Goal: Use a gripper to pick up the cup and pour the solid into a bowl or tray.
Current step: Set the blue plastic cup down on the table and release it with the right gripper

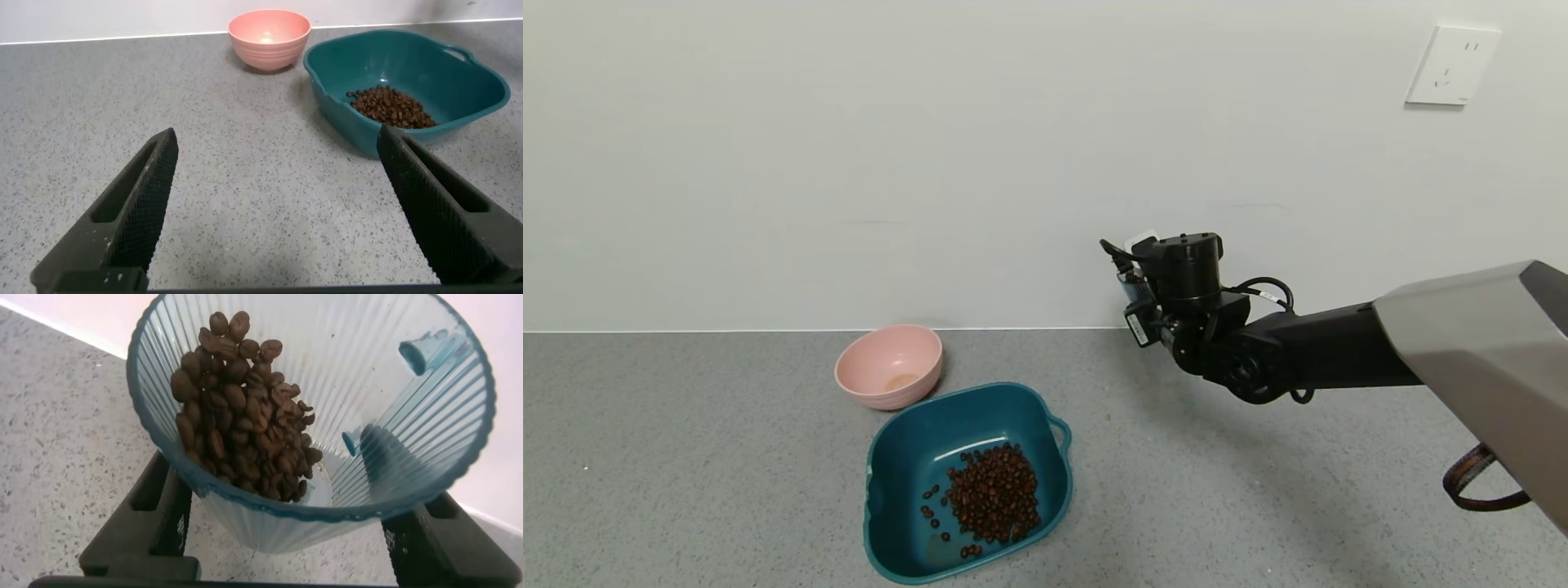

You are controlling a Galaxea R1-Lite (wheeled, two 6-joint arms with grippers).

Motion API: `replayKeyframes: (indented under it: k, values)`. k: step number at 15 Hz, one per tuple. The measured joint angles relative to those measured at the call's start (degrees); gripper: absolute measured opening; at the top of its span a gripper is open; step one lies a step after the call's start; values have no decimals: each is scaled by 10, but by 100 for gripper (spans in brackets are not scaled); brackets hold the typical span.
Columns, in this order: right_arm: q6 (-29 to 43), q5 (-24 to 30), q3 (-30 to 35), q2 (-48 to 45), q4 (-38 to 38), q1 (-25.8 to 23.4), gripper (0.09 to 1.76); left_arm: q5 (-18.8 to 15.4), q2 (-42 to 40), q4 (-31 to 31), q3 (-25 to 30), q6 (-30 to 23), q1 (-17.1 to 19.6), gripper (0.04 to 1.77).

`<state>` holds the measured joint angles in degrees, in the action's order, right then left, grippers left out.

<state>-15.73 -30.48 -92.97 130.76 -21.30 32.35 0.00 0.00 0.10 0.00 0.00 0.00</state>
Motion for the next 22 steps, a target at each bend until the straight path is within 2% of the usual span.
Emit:
replayKeyframes:
  k: [6, 9, 18, 22]
  values:
    - [133, 29, 81, -49, -9, 3, 134, 0, 0, 0, 0, 0, 0, 175]
    - [174, 35, 132, -77, -25, 6, 134, 0, 0, 0, 0, 0, 0, 175]
    - [189, 91, 312, -114, -210, 19, 134, 0, 0, 0, 0, 0, 0, 175]
    - [187, 93, 363, -98, -286, 31, 134, 0, 0, 0, 0, 0, 0, 175]
